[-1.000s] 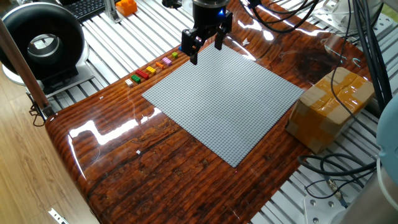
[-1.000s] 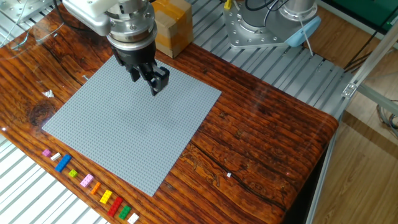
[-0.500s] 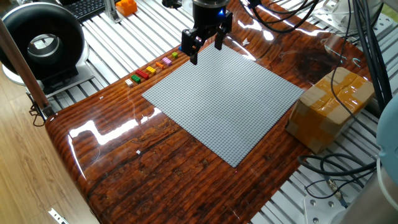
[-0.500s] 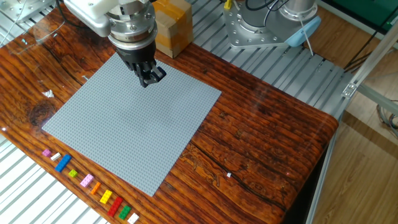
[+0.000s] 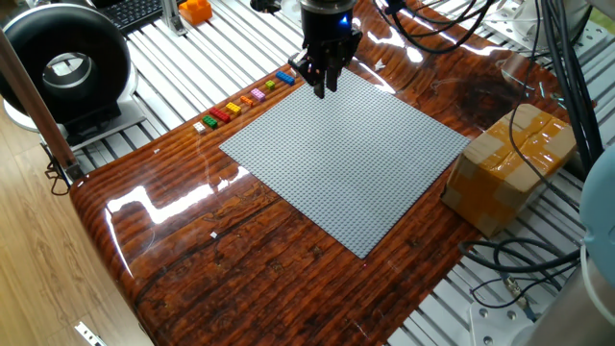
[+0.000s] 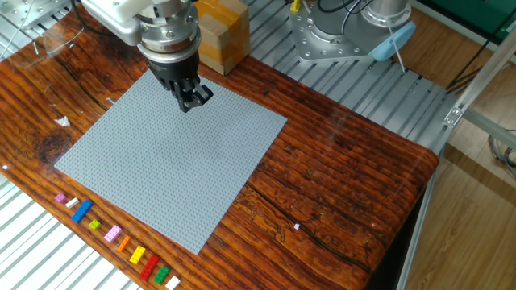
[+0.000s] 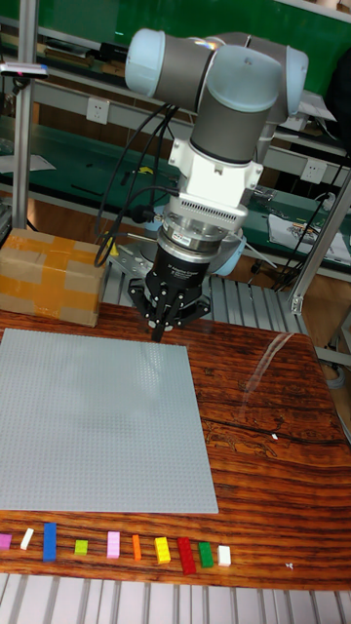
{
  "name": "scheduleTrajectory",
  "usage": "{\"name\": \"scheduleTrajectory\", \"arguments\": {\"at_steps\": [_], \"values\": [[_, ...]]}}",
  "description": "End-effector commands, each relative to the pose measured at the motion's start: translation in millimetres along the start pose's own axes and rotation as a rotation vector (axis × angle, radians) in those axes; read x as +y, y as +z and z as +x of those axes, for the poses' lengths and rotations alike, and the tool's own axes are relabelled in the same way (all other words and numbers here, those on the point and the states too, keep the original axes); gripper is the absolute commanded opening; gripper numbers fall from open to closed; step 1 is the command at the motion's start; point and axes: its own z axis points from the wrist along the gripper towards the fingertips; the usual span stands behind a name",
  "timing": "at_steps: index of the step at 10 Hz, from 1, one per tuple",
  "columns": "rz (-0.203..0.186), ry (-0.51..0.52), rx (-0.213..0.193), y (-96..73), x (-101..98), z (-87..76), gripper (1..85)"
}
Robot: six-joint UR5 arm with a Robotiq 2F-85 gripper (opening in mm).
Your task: Build with small Lego blocks
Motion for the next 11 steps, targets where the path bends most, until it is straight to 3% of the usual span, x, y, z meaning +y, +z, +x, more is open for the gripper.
{"name": "scheduleTrajectory", "arguments": {"at_steps": [1,7,8,9,11], "values": [[0.003,-0.002,-0.002,2.9,-5.5,2.8,1.0],[-0.042,0.011,-0.017,6.9,3.8,1.5,1.0],[-0.070,0.020,-0.024,6.4,11.0,-0.4,1.0],[-0.115,0.037,-0.003,5.4,22.8,4.7,1.0],[-0.099,0.040,0.006,5.9,18.8,7.0,1.0]]}}
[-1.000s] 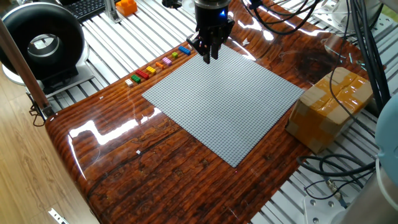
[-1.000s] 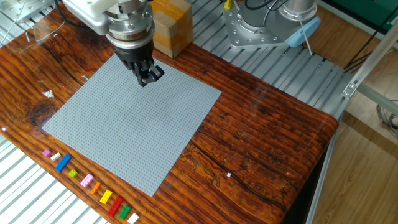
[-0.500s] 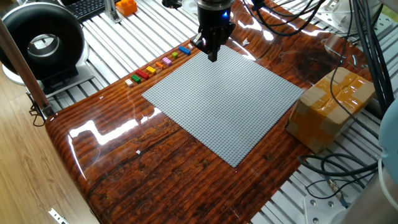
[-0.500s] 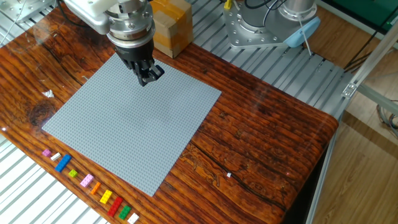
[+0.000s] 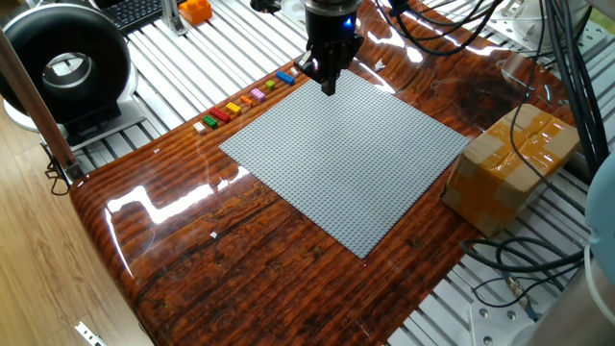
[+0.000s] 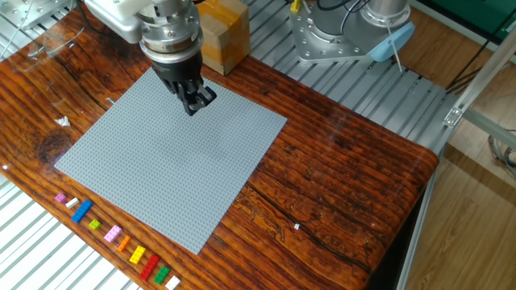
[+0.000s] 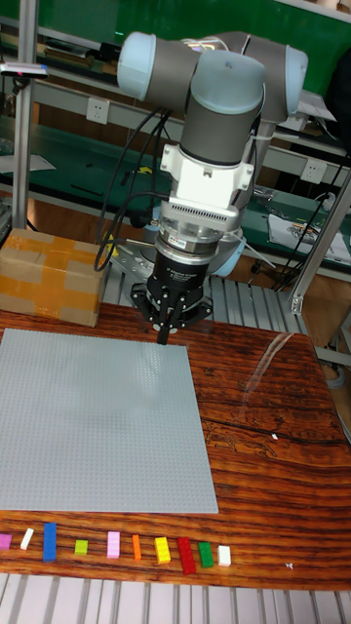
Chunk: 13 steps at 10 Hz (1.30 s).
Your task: Build with small Lego blocks
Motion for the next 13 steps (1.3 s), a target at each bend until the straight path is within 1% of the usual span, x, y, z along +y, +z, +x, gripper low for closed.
{"name": "scheduleTrajectory", "arguments": {"at_steps": [1,2,3,4,5,6,7,8,9,11,12,13], "values": [[-0.046,0.023,0.009,-1.3,11.2,2.4,1.0],[-0.016,0.049,0.004,-1.0,3.3,1.1,1.0],[0.007,0.077,-0.005,-1.0,-2.6,-0.9,1.0],[-0.005,0.090,-0.017,-1.0,0.4,-4.4,1.0],[-0.030,0.098,-0.030,-1.2,6.6,-8.1,1.0],[-0.030,0.112,-0.032,-1.2,6.6,-8.5,1.0],[-0.026,0.099,-0.028,-1.2,5.8,-7.3,1.0],[-0.017,0.081,-0.039,-1.2,3.1,-10.2,1.0],[-0.006,0.066,-0.042,-1.2,0.4,-10.7,1.0],[-0.005,0.016,-0.046,-1.3,0.4,-11.8,1.0],[-0.016,-0.017,-0.044,-1.0,-5.0,-17.5,1.0],[-0.030,-0.045,-0.045,1.5,-19.7,-30.7,1.0]]}}
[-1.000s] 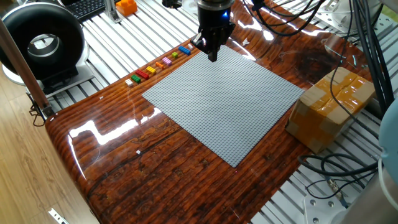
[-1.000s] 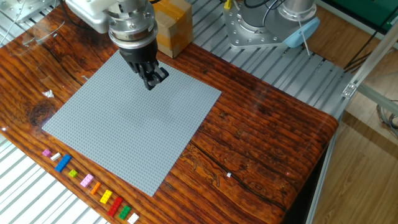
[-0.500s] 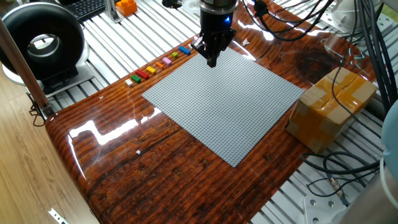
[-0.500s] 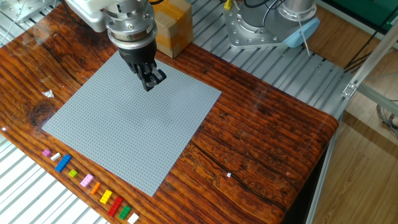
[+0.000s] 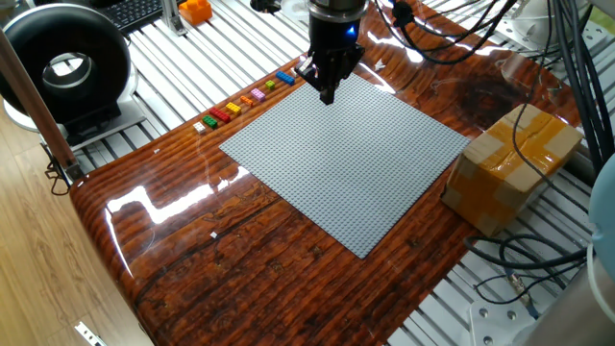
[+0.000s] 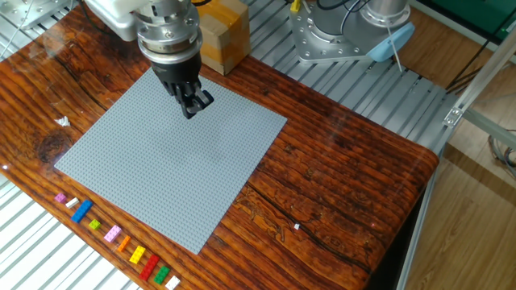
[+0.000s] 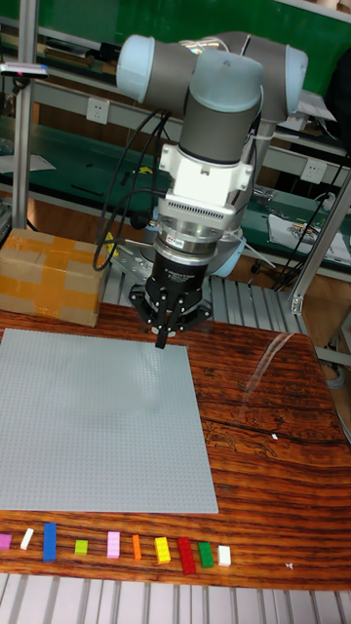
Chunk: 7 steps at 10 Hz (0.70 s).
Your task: Build with small Lego blocks
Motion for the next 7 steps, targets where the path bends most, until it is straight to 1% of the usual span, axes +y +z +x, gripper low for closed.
{"name": "scheduleTrajectory", "arguments": {"at_steps": [1,2,3,5,7], "values": [[-0.021,-0.084,-0.009,3.9,-27.5,-27.2,1.0],[-0.009,-0.110,-0.003,4.6,-43.6,-36.1,1.0],[-0.013,-0.125,0.005,4.4,-53.5,-44.4,1.0],[0.014,-0.127,0.002,11.0,-60.6,-54.2,1.0],[0.027,-0.133,-0.013,24.7,-62.8,-67.8,1.0]]}}
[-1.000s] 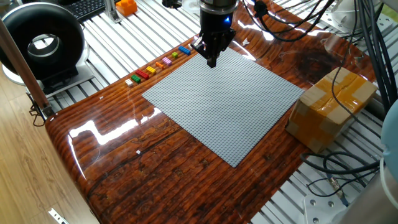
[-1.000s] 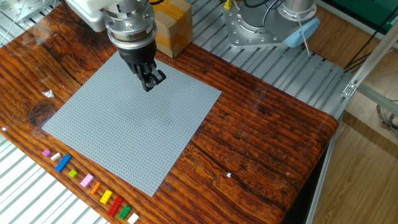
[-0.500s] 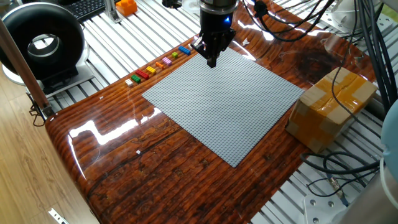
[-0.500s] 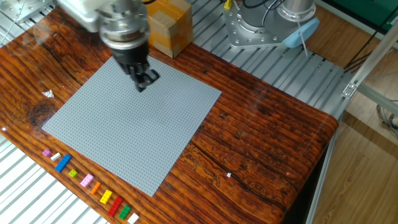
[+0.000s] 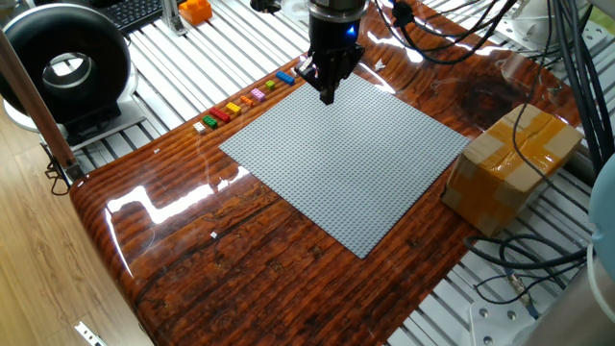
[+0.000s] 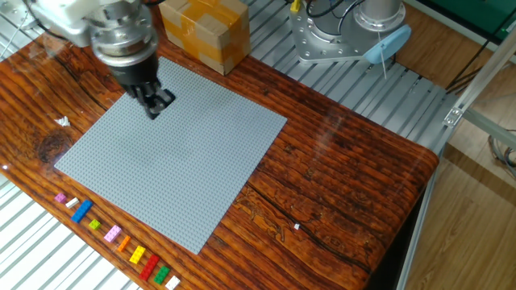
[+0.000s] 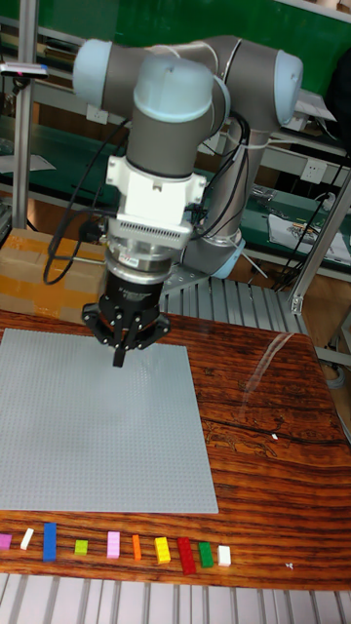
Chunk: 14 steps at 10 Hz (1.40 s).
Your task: Build with small Lego blocks
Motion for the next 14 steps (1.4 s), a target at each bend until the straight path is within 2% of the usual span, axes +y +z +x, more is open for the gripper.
{"name": "scheduleTrajectory", "arguments": {"at_steps": [1,2,4,6,8,9,10,12,14], "values": [[0.007,-0.014,-0.016,14.2,-10.0,-18.5,1.0],[-0.010,-0.001,-0.005,14.2,-5.5,-15.6,1.0],[-0.020,0.042,0.021,14.1,-2.7,-9.0,1.0],[-0.021,0.099,0.020,14.1,-2.4,-9.6,1.0],[-0.052,0.136,0.009,13.9,5.5,-12.8,1.0],[-0.050,0.145,0.008,13.9,5.0,-13.2,1.0],[-0.060,0.130,0.010,13.8,7.4,-12.9,1.0],[-0.046,0.078,-0.010,13.9,3.6,-17.4,1.0],[-0.058,0.037,-0.019,21.1,-10.8,-32.6,1.0]]}}
